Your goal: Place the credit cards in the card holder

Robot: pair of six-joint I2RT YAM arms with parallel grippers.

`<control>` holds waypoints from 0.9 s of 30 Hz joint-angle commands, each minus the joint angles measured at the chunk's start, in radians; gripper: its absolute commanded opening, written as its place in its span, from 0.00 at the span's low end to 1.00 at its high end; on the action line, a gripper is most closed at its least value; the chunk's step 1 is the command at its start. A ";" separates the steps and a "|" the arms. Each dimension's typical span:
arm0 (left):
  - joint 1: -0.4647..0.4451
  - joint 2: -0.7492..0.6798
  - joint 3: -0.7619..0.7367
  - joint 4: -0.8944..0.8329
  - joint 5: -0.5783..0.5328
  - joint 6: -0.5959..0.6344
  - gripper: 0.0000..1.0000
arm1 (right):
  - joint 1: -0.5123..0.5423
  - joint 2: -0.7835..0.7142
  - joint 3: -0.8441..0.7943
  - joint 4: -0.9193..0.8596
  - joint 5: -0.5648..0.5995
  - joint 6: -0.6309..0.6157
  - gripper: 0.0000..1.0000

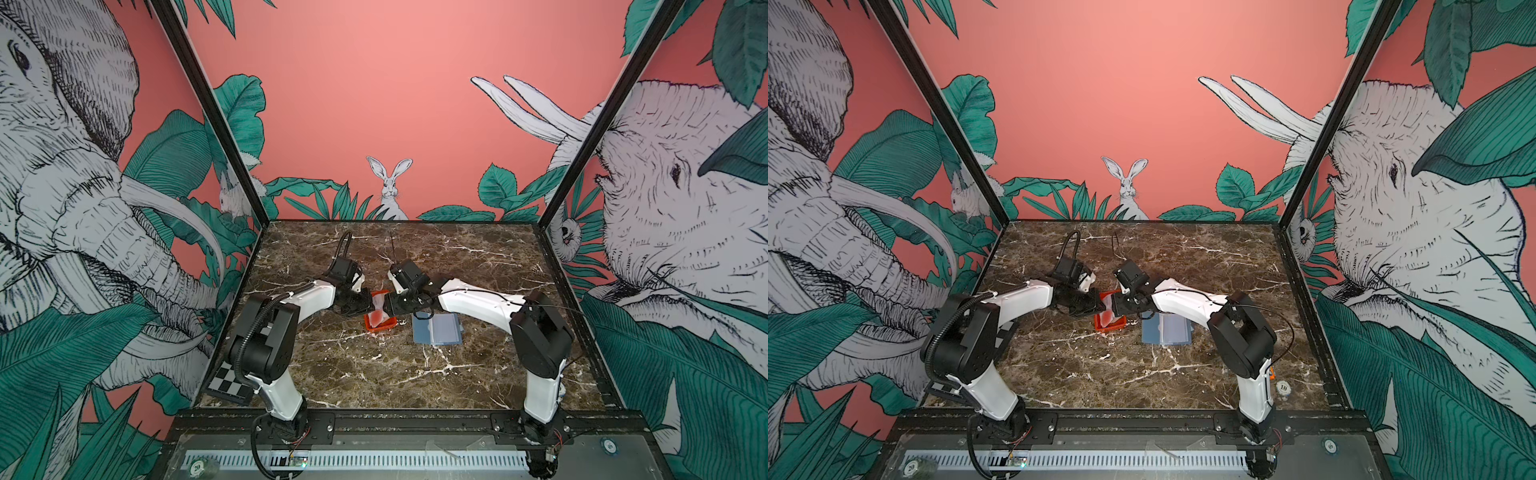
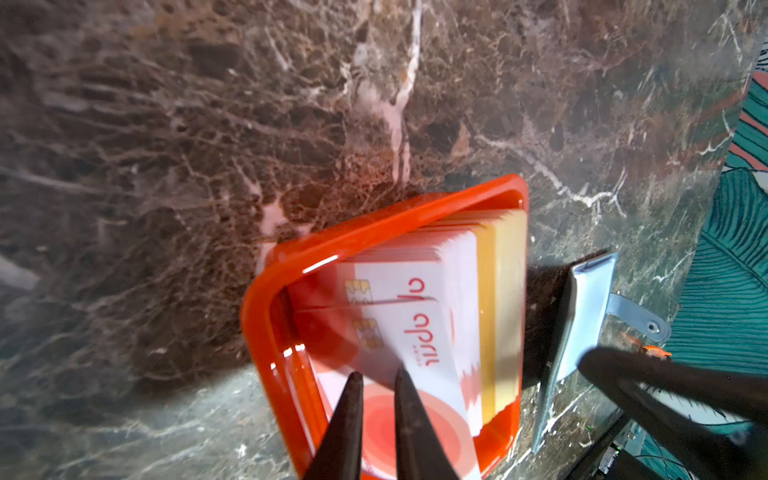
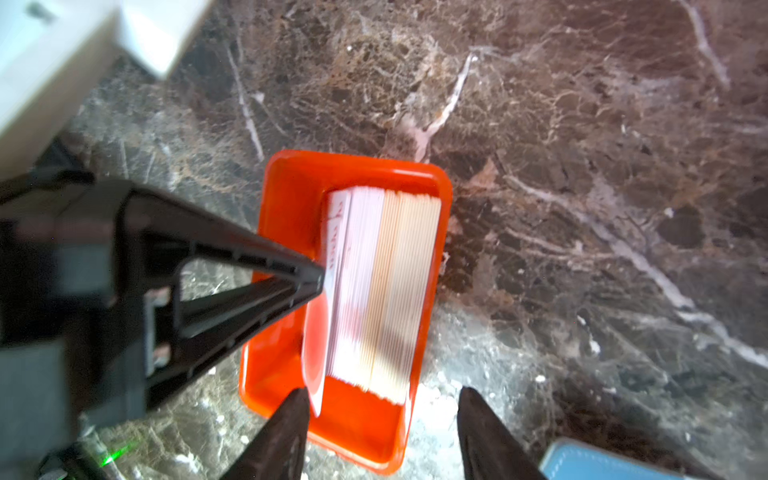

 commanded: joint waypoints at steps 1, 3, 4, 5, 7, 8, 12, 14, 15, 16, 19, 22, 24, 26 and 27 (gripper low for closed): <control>0.000 0.001 -0.013 -0.006 -0.015 -0.008 0.18 | 0.010 -0.023 -0.026 0.060 -0.048 0.084 0.46; -0.001 0.000 -0.016 0.000 -0.014 -0.011 0.18 | 0.014 -0.020 -0.037 0.082 -0.059 0.120 0.41; 0.000 -0.001 -0.016 0.000 -0.014 -0.012 0.18 | 0.016 -0.015 -0.037 0.088 -0.065 0.131 0.40; 0.000 -0.001 -0.016 0.001 -0.014 -0.011 0.18 | 0.019 -0.009 -0.037 0.090 -0.069 0.144 0.39; -0.001 -0.002 -0.018 0.001 -0.015 -0.010 0.18 | 0.024 0.005 -0.032 0.097 -0.075 0.159 0.37; -0.001 -0.002 -0.018 0.002 -0.014 -0.011 0.18 | 0.027 0.013 -0.028 0.098 -0.075 0.162 0.36; -0.001 -0.005 -0.022 0.004 -0.015 -0.013 0.18 | 0.030 0.032 -0.024 0.111 -0.090 0.175 0.32; -0.001 -0.005 -0.022 0.004 -0.014 -0.012 0.18 | 0.030 0.041 -0.021 0.111 -0.100 0.182 0.29; -0.001 -0.006 -0.023 0.006 -0.014 -0.013 0.18 | 0.030 0.044 -0.021 0.106 -0.101 0.184 0.28; -0.001 -0.006 -0.024 0.006 -0.013 -0.014 0.18 | 0.031 0.046 -0.023 0.104 -0.103 0.186 0.27; -0.001 -0.006 -0.024 0.006 -0.013 -0.014 0.18 | 0.033 0.040 -0.035 0.111 -0.103 0.194 0.25; -0.001 -0.005 -0.024 0.008 -0.012 -0.014 0.18 | 0.037 0.035 -0.044 0.116 -0.100 0.194 0.23; 0.000 -0.003 -0.024 0.007 -0.012 -0.014 0.18 | 0.039 0.033 -0.045 0.118 -0.100 0.195 0.23; 0.000 -0.003 -0.024 0.009 -0.012 -0.014 0.18 | 0.041 0.036 -0.043 0.115 -0.102 0.197 0.23; -0.001 -0.003 -0.025 0.008 -0.012 -0.014 0.18 | 0.042 0.038 -0.044 0.114 -0.099 0.197 0.23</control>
